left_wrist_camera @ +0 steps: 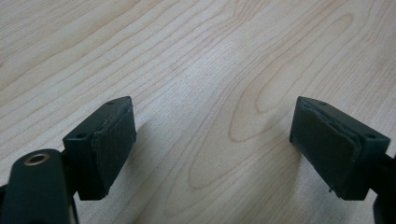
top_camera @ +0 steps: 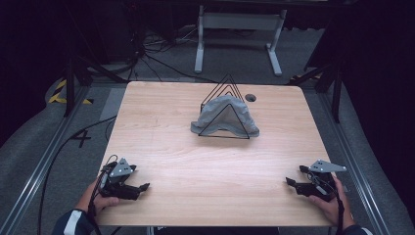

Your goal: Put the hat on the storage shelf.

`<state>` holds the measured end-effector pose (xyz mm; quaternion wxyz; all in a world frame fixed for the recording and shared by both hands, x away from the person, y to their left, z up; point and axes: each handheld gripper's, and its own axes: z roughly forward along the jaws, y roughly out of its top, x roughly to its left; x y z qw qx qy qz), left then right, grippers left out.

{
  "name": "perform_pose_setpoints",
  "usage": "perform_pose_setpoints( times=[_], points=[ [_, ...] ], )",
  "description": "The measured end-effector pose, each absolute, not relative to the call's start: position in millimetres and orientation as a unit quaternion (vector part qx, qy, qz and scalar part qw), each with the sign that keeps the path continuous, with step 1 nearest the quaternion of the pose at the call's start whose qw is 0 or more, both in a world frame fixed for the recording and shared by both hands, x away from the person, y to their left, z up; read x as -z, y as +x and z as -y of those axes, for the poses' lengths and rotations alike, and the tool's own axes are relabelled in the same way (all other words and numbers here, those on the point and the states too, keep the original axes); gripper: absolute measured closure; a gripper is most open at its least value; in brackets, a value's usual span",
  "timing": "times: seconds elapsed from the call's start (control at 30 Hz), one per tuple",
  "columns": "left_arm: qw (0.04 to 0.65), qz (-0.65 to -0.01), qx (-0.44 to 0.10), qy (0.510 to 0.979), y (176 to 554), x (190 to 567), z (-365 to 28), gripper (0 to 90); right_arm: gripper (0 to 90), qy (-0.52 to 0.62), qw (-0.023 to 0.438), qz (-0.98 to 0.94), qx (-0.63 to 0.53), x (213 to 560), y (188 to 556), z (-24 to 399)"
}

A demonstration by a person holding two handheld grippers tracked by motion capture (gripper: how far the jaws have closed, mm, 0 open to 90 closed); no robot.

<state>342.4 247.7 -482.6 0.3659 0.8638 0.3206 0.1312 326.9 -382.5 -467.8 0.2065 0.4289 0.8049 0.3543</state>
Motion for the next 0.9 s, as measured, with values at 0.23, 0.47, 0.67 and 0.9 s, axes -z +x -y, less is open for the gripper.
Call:
perform_pose_setpoints(
  times=[0.23,0.47,0.67,0.9],
  points=[
    [0.366,-0.321,-0.131,0.864,342.4,482.6,-247.6,14.7,22.8,0.431,0.206,-0.803,-0.355,467.8,326.9,382.4],
    [0.365,-0.321,-0.131,0.864,342.4,482.5,-247.6,14.7,22.6,0.43,0.207,-0.804,-0.354,467.8,327.3,382.7],
    [0.365,-0.324,-0.129,0.863,342.2,482.6,-247.1,14.4,22.6,0.429,0.207,-0.805,-0.353,467.7,327.3,382.9],
    [0.363,-0.322,-0.128,0.865,342.4,482.1,-247.3,14.3,22.6,0.43,0.207,-0.805,-0.352,467.6,327.2,383.1]
  ],
)
